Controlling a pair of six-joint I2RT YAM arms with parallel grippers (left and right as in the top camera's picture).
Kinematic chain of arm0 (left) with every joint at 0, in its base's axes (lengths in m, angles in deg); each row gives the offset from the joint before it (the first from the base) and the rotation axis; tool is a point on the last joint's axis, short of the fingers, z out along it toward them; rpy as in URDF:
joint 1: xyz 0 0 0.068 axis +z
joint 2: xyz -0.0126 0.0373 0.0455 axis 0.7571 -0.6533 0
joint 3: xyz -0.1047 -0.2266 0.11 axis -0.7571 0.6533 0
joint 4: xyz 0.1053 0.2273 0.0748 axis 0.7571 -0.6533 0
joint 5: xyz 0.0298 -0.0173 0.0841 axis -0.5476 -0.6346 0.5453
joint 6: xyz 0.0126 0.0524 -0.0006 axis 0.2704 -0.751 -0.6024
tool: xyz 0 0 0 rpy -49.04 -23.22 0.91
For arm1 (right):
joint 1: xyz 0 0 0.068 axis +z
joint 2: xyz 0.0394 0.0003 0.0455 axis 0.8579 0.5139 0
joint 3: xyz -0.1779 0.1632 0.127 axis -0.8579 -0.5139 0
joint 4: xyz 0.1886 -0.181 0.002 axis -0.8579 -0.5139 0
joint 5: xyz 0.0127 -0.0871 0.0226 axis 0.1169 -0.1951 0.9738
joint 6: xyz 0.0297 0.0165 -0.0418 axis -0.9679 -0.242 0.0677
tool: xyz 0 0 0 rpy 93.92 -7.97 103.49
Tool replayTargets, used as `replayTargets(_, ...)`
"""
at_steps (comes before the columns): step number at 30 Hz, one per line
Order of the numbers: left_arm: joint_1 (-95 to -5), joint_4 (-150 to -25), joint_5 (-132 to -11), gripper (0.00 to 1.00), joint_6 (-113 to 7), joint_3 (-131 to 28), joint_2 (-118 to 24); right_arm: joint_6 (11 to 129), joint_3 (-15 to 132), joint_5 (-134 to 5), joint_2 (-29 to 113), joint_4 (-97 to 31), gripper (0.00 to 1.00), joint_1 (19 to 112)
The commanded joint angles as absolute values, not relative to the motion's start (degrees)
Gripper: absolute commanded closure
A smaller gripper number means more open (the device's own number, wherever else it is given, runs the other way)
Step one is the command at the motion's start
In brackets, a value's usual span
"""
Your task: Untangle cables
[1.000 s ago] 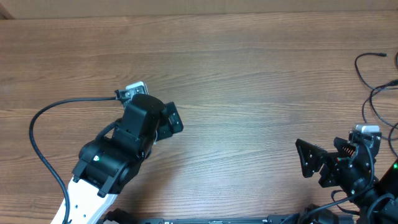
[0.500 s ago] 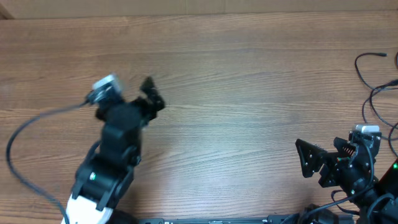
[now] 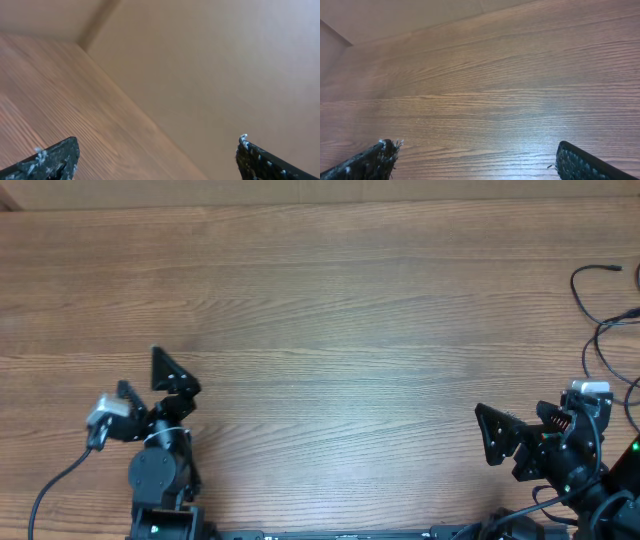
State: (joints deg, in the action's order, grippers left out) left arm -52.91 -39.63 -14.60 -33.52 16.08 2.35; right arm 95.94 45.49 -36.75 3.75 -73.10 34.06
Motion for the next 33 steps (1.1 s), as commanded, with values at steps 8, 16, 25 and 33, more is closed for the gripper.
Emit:
replayTargets(8, -45.48, -39.04, -13.82, 0.01, -34.13, 22.37, 17.82, 95.79, 45.22, -36.61, 3.44, -72.86, 0.0, 34.37)
replayTargets(16, -45.9, -35.41, -14.93, 0.01, -33.76, 24.71, 24.49, 95.79, 45.22, -36.61, 3.44, -72.86, 0.0, 34.37)
replayTargets(25, -49.72, -39.04, -13.44, 0.0, -33.48, 27.88, 24.49, 95.79, 45.22, -36.61, 3.44, -72.86, 0.0, 34.37)
replayTargets(33, -49.57, -56.26, -16.0, 0.0, -37.04, 27.88, 24.47, 95.79, 45.22, -36.61, 3.44, -72.86, 0.0, 34.37)
